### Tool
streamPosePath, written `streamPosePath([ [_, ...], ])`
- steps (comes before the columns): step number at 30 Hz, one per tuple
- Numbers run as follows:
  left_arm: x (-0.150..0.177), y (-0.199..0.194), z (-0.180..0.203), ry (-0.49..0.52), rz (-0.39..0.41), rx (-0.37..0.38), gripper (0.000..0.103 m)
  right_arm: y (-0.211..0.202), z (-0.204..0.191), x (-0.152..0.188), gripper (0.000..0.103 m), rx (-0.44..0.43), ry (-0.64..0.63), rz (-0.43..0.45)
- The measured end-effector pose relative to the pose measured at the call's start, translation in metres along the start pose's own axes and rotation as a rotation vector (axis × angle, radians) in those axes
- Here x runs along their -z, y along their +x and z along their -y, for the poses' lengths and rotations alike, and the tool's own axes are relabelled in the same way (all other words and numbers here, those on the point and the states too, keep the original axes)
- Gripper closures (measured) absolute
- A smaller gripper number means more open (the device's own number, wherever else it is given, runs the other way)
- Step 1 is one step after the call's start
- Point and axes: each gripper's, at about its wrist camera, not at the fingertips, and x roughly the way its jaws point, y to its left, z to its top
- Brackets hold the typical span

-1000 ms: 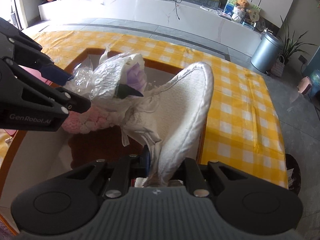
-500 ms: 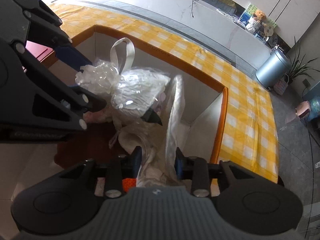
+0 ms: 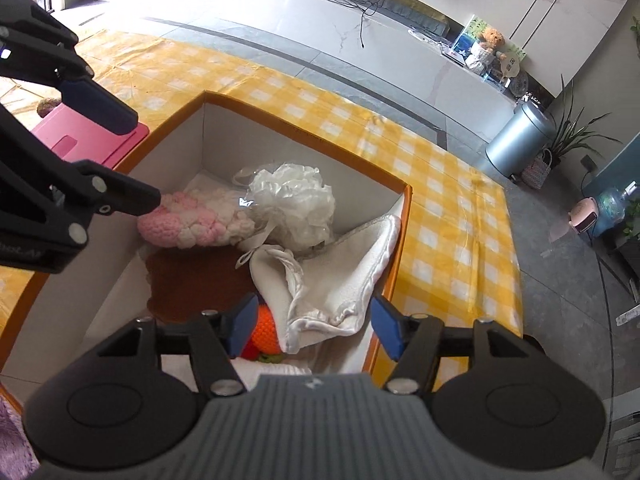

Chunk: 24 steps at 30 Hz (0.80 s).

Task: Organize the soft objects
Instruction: 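Move both tools back toward the yellow snack bag and brown plush toy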

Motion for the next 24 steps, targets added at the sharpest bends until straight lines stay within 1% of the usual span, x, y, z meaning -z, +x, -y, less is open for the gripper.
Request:
streamPosePath([
  [4, 0.014, -0.033, -0.002, -0.011, 0.037, -0.008, 0.041, -0.023, -0.009, 0.004, 0.041, 0.028, 0.030, 0.007],
  [6, 0.025, -0.052, -0.005, -0.033, 0.075, -0.012, 0.041, -0.036, -0.015, 0.008, 0.040, 0.035, 0.060, 0.018],
  [10, 0.052, -0.084, -0.011, -0.065, 0.137, -0.028, 0.041, -0.065, -0.030, 0.018, 0.032, 0.004, 0.128, 0.072],
  [13, 0.076, -0.102, -0.021, -0.113, 0.162, -0.030, 0.041, -0.082, -0.051, 0.025, 0.032, -0.019, 0.153, 0.111],
  [15, 0.092, -0.110, -0.030, -0.147, 0.167, -0.035, 0.041, -0.090, -0.065, 0.028, 0.031, -0.041, 0.172, 0.134],
  [20, 0.132, -0.124, -0.051, -0.204, 0.168, -0.099, 0.041, -0.098, -0.107, 0.030, 0.031, -0.072, 0.207, 0.183],
  [24, 0.166, -0.135, -0.075, -0.290, 0.173, -0.119, 0.041, -0.100, -0.137, 0.030, 0.031, -0.123, 0.258, 0.208],
])
